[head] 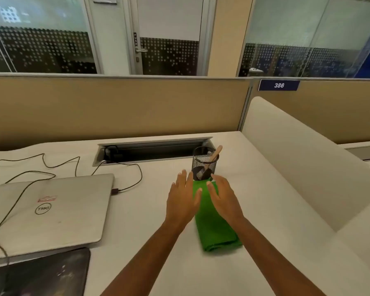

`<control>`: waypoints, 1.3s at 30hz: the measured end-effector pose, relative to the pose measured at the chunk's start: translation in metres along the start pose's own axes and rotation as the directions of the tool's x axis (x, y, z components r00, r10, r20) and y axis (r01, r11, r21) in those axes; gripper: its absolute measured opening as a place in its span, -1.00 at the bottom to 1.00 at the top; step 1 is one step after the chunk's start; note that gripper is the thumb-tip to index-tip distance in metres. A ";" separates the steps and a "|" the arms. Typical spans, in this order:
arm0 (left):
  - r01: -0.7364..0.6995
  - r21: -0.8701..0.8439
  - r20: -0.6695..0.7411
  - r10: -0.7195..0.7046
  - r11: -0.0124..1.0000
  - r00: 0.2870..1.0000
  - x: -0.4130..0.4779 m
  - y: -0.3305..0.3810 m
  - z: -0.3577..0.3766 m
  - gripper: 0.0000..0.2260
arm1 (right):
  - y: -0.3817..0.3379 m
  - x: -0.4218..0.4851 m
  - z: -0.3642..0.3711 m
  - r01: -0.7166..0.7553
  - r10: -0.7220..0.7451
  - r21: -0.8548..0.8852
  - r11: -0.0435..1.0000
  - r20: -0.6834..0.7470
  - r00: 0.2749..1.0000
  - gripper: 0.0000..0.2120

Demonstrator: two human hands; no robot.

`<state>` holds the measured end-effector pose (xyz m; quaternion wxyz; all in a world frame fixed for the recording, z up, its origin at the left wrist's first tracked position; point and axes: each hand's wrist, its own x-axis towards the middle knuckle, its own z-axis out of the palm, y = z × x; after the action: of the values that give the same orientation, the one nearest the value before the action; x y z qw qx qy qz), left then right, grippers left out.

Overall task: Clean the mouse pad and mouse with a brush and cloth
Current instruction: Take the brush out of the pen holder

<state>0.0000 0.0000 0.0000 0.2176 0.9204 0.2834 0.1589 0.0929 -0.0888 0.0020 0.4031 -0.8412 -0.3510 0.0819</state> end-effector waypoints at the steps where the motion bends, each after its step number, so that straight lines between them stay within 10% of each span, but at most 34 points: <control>1: -0.018 0.030 -0.005 0.019 0.999 1.000 0.007 0.002 0.003 -0.49 | 0.004 0.008 -0.002 -0.009 0.009 0.016 1.000 -0.021 1.000 -0.60; 22: -0.181 0.316 0.050 0.174 0.931 0.984 0.073 0.006 0.036 -0.43 | 0.020 0.139 -0.016 -0.094 0.107 0.133 0.987 -0.088 0.990 -0.68; 39: -0.159 0.451 0.084 0.135 0.878 0.987 0.076 0.016 0.005 -0.42 | -0.027 0.097 -0.040 0.322 -0.262 0.064 0.945 -0.443 0.857 -0.73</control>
<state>0.0696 0.0312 0.0164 -0.0105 0.9682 0.2365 0.0807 0.1674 -0.0383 0.0624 0.5344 -0.7457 -0.3711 -0.1433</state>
